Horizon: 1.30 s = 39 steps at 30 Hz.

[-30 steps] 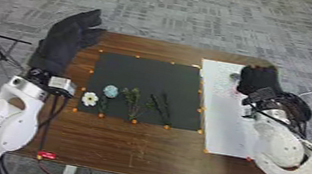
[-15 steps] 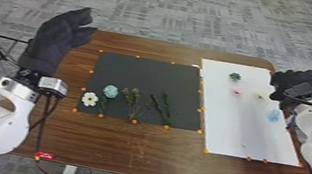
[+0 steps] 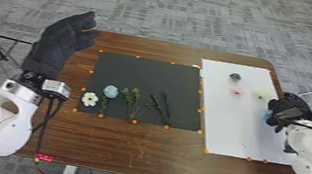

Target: Arrange flowers

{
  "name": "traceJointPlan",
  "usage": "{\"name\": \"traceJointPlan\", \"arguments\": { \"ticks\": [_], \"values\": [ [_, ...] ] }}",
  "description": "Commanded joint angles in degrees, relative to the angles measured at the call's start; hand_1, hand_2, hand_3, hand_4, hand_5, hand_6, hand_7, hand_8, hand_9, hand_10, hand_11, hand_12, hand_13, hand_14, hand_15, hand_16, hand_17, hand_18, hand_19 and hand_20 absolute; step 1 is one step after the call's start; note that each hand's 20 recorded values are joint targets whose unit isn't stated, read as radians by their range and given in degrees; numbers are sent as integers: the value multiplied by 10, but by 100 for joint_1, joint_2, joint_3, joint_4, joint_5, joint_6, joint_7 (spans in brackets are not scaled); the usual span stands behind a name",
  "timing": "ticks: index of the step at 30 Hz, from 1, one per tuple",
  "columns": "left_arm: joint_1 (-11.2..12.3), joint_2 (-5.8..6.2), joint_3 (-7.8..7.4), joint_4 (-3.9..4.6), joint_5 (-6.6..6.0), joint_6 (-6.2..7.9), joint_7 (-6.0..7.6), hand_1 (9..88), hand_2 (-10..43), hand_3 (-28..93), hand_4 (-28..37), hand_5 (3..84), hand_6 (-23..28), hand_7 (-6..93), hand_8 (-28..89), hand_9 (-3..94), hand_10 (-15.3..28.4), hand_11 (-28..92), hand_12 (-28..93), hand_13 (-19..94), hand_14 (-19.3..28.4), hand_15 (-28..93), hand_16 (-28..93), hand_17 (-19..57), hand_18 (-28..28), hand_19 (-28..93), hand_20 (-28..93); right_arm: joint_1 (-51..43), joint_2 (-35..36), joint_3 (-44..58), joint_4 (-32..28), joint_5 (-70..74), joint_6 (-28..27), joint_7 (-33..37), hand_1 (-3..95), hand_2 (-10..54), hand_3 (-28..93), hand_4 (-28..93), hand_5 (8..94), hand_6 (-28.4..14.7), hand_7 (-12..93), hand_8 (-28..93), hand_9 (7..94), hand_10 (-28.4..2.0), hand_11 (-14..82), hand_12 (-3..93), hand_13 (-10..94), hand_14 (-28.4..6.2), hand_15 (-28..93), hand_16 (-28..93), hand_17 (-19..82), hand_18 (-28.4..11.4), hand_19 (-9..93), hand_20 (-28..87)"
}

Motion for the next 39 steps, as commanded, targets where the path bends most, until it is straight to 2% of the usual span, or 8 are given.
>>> {"name": "traceJointPlan", "arguments": {
  "ticks": [1, 5, 10, 14, 22, 29, 36, 39],
  "values": [
    [-63, 35, 44, -11, 0, -39, 28, 254, -25, 692, -258, 311, 28, 180, -81, 241, 111, 191, 193, 202, 138, 292, 56, -91, 199, 379, 141, -170, 72, -221, 185, -209, 959, 37, 502, -95, 787, -283, 624, 41, 483, -19, 759, -53, 239, 472, 625, -40, 743, 382, 288, -184, 823, 550],
    [-102, 54, 62, -4, -12, -34, 40, 255, -24, 691, -257, 311, 28, 181, -81, 242, 111, 192, 194, 202, 138, 292, 56, -92, 199, 379, 141, -189, 94, -299, 112, -218, 1309, -25, 509, -95, 789, -283, 695, 50, 495, 11, 826, -46, 251, 505, 682, -38, 748, 368, 311, -188, 834, 549],
    [-101, 85, 45, -20, -19, -24, 75, 256, -23, 689, -257, 310, 28, 181, -81, 242, 112, 192, 194, 202, 138, 293, 56, -91, 199, 379, 141, -346, 82, -130, -121, -234, 1860, -75, 496, -95, 813, -282, 737, 51, 467, -3, 855, -40, 238, 507, 710, -39, 754, 347, 325, -192, 844, 549],
    [-143, 174, -19, -11, -29, -6, 80, 255, -24, 691, -256, 310, 27, 182, -81, 242, 112, 192, 194, 203, 138, 293, 56, -91, 199, 379, 141, 603, -282, -726, -295, -195, 2234, -37, 482, -95, 847, -282, 750, 45, 463, 1, 869, -43, 234, 518, 715, -39, 758, 346, 330, -197, 852, 552],
    [-666, 260, 214, 96, -22, -34, 150, 254, -24, 692, -256, 311, 28, 181, -81, 242, 111, 192, 193, 202, 139, 293, 55, -91, 199, 379, 141, 2923, -1717, -2561, -132, -67, 2972, -263, 460, -95, 851, -203, 758, 29, 456, -13, 867, -53, 230, 526, 714, -46, 762, 357, 328, -202, 856, 556],
    [-1110, 250, 492, 196, -16, -39, 229, 254, -23, 691, -257, 311, 28, 181, -81, 242, 111, 192, 193, 203, 137, 291, 56, -91, 199, 379, 141, 3626, -2787, -3056, 76, -303, 3356, -126, 447, -95, 860, -174, 764, 23, 465, -15, 867, -57, 246, 527, 717, -51, 771, 358, 330, -206, 863, 558],
    [-1330, 281, 639, 247, -54, 64, 339, 254, -24, 691, -257, 311, 28, 181, -81, 243, 111, 191, 193, 204, 137, 291, 56, -91, 199, 380, 140, 4023, -3514, -3322, 435, 113, 3300, -336, 442, -95, 863, -163, 768, 20, 467, -11, 866, -59, 262, 532, 720, -55, 779, 356, 331, -209, 868, 561],
    [-1400, 375, 653, 218, -88, 241, 455, 254, -24, 691, -256, 311, 28, 181, -81, 244, 112, 192, 193, 204, 138, 290, 56, -90, 200, 380, 141, 4137, -3862, -3501, 803, 190, 3035, -498, 444, -95, 861, -164, 771, 20, 464, -14, 867, -59, 263, 527, 723, -55, 782, 350, 333, -209, 870, 561]
  ]
}}
